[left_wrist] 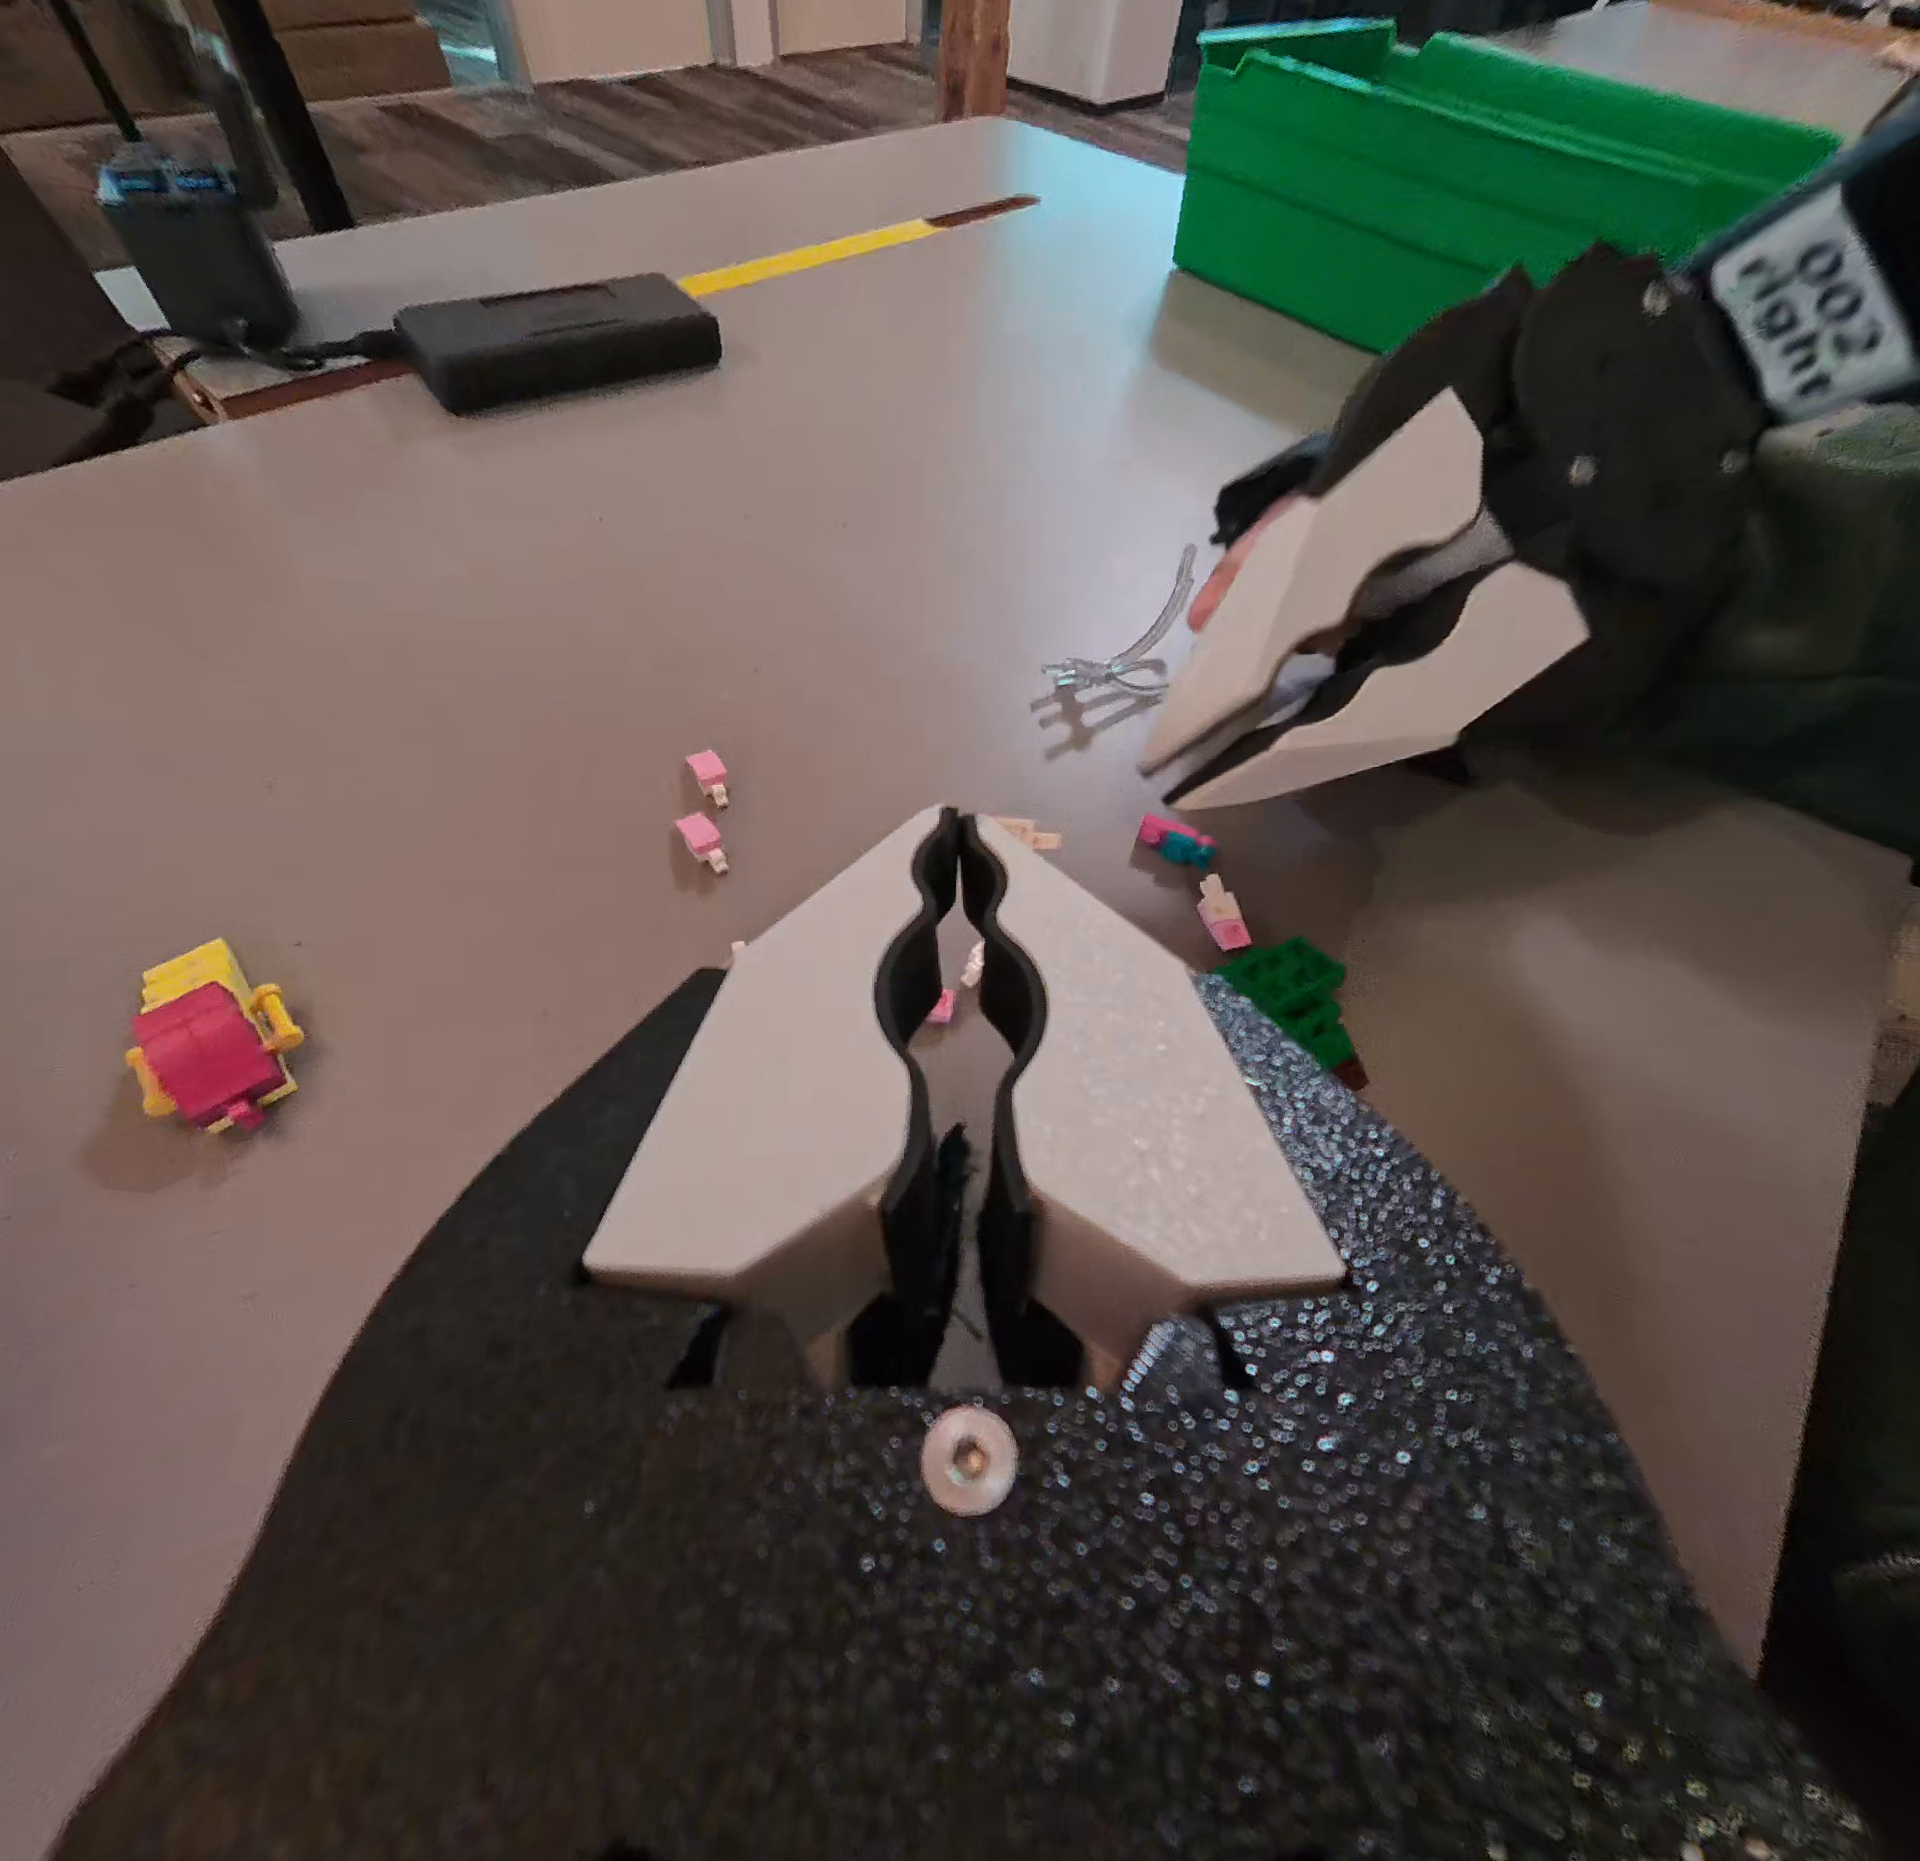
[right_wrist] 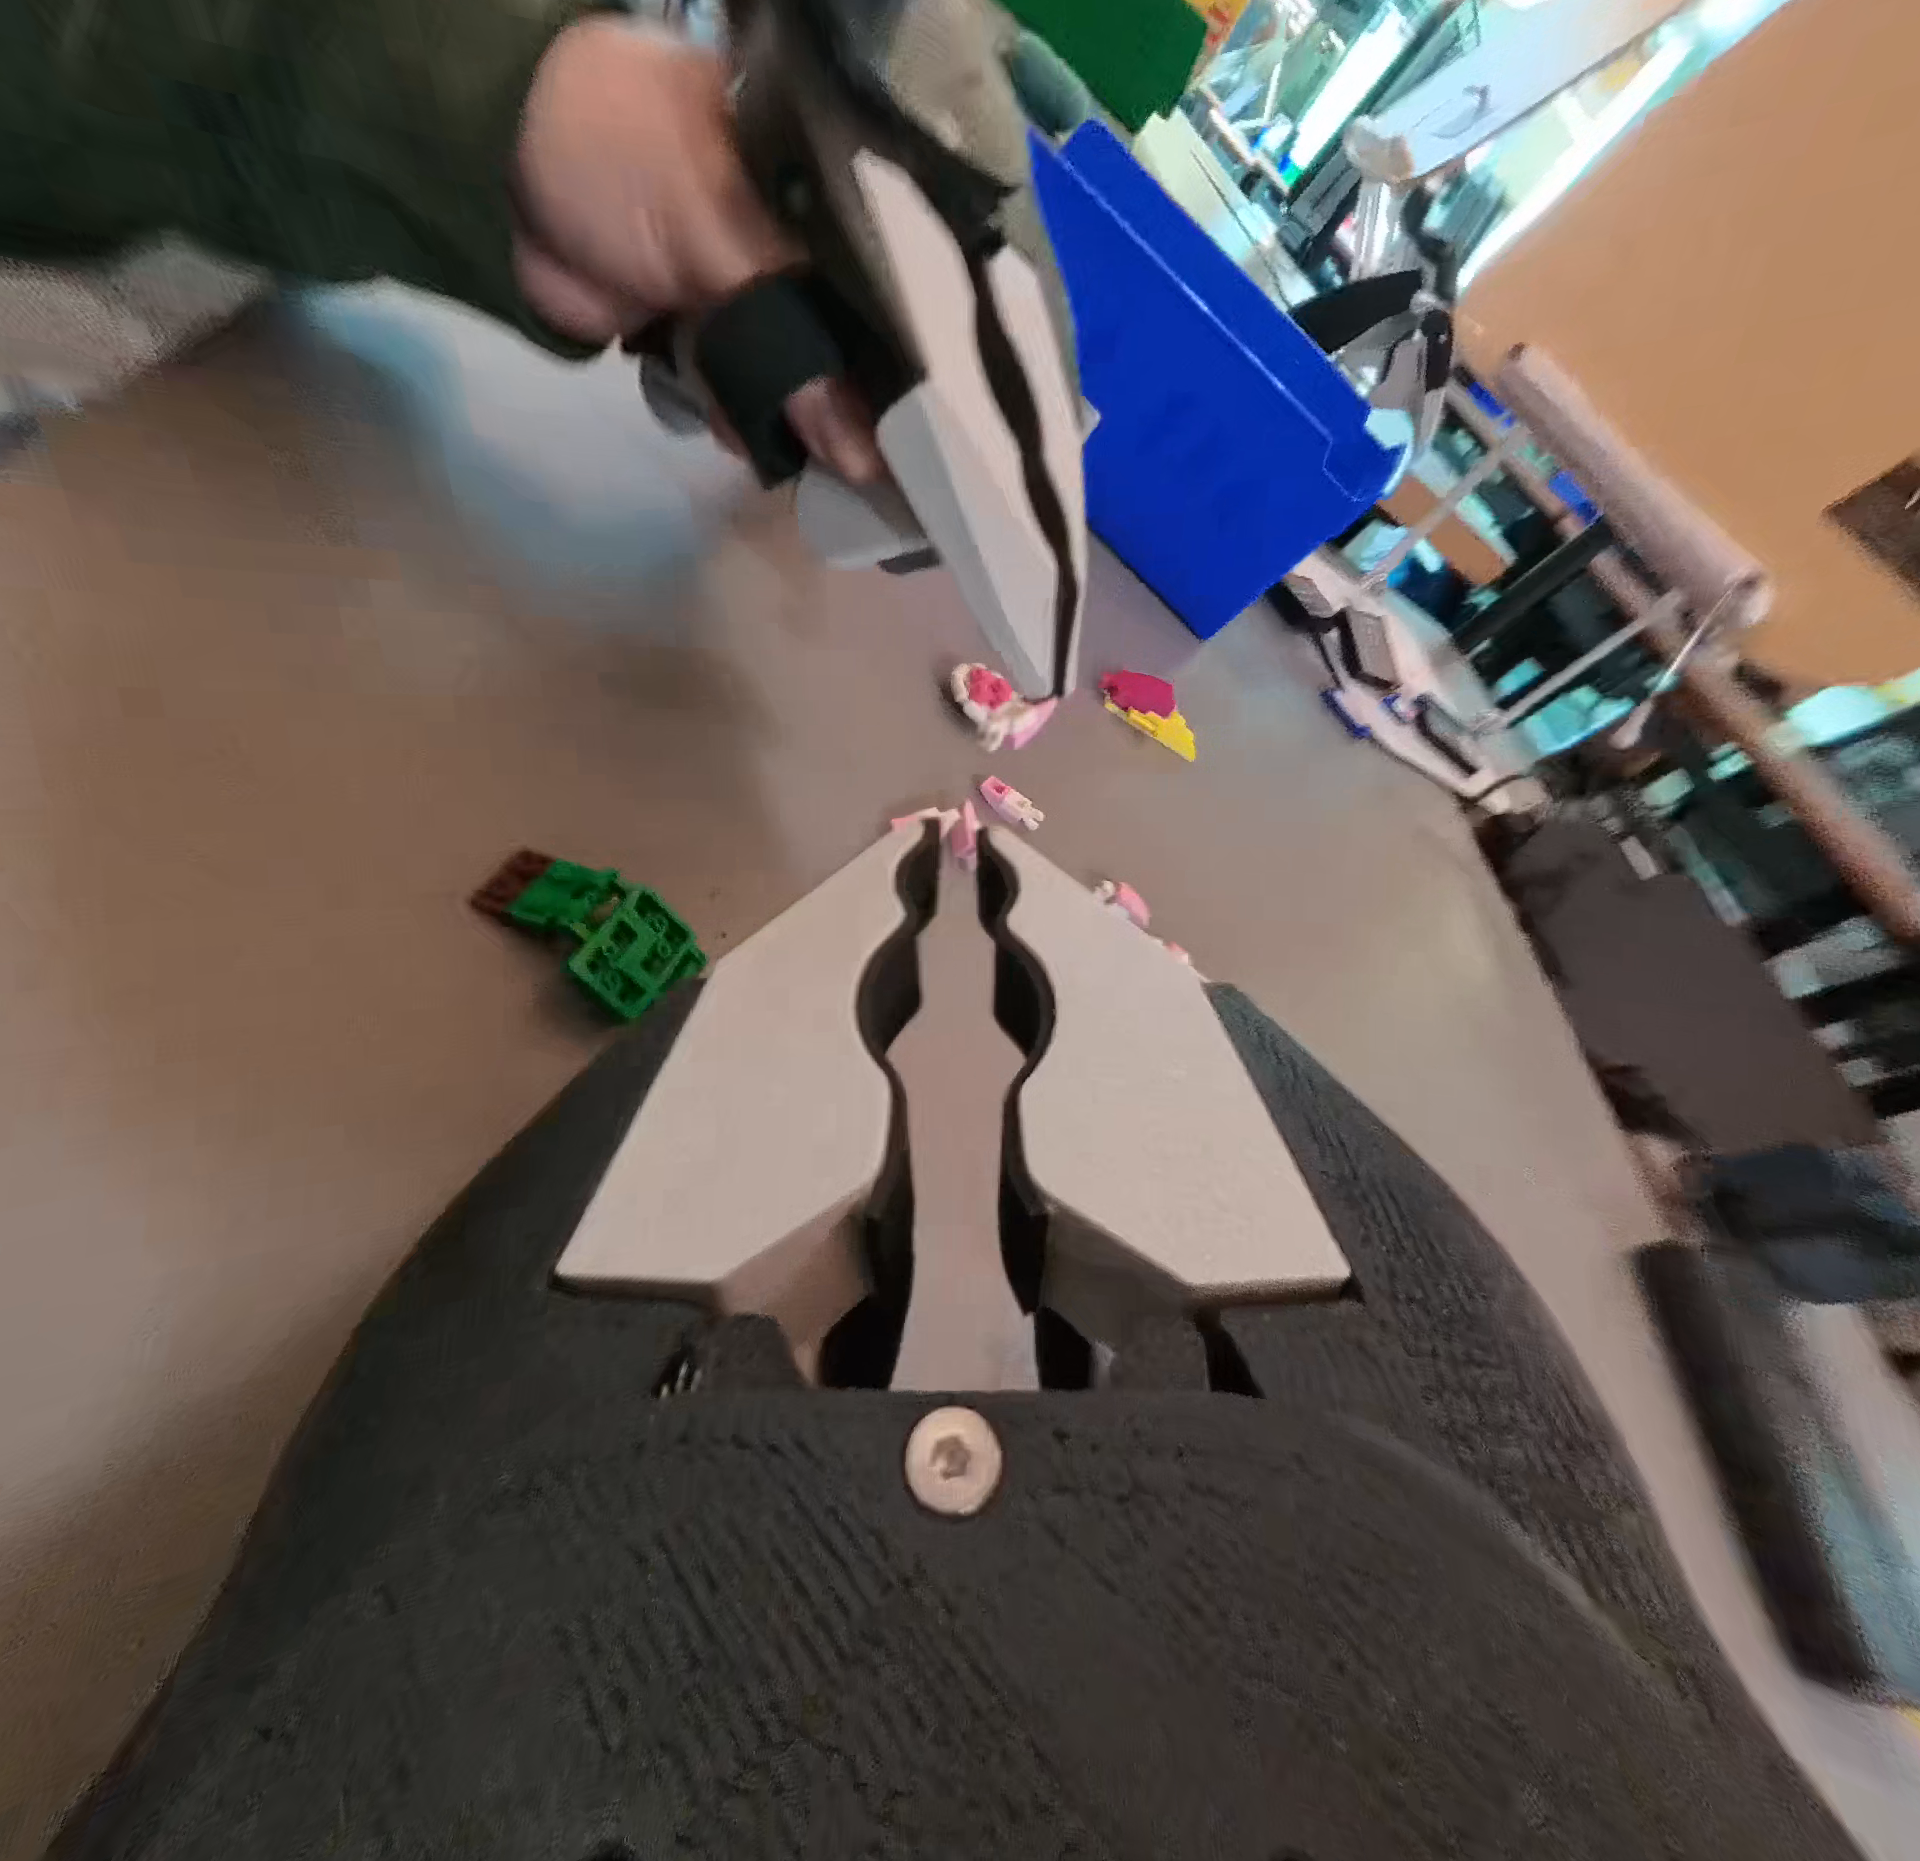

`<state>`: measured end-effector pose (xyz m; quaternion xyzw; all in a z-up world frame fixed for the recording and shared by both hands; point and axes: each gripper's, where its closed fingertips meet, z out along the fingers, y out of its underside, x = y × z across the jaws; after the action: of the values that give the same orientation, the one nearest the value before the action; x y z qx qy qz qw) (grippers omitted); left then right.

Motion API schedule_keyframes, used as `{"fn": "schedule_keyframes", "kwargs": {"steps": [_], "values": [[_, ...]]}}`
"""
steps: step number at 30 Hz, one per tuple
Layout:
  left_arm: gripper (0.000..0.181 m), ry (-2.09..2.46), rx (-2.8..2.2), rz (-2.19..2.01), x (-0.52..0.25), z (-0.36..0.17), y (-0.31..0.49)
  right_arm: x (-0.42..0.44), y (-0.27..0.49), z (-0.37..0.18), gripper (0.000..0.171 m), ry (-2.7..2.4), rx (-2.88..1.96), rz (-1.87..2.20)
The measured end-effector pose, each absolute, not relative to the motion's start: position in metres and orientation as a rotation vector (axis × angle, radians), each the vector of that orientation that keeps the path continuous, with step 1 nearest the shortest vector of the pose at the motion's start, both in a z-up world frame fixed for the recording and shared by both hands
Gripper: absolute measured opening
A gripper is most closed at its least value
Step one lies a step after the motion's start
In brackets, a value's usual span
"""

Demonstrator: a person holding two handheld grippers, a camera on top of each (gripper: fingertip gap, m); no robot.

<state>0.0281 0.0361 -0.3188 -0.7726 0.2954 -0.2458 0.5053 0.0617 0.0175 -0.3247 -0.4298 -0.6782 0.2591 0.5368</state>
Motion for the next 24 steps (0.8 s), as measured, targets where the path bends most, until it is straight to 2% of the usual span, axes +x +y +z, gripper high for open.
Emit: {"fn": "schedule_keyframes", "kwargs": {"steps": [1, 9, 14, 24], "values": [[0.000, 0.716, -1.882, -0.595, 0.031, -0.321, 0.036, 0.062, 0.019, -0.323, 0.013, -1.601, -1.044, 0.631], [0.000, 0.598, -1.964, -0.830, 0.052, -0.322, 0.029, 0.057, 0.012, -0.328, 0.019, -1.660, -0.819, 0.270], [0.000, 0.575, -1.974, -0.912, 0.058, -0.323, 0.026, 0.058, 0.013, -0.326, 0.009, -1.642, -0.810, 0.268], [0.000, 0.630, -1.798, -0.892, 0.061, -0.306, 0.029, 0.067, 0.028, -0.305, 0.001, -1.449, -1.086, 0.773]]}}
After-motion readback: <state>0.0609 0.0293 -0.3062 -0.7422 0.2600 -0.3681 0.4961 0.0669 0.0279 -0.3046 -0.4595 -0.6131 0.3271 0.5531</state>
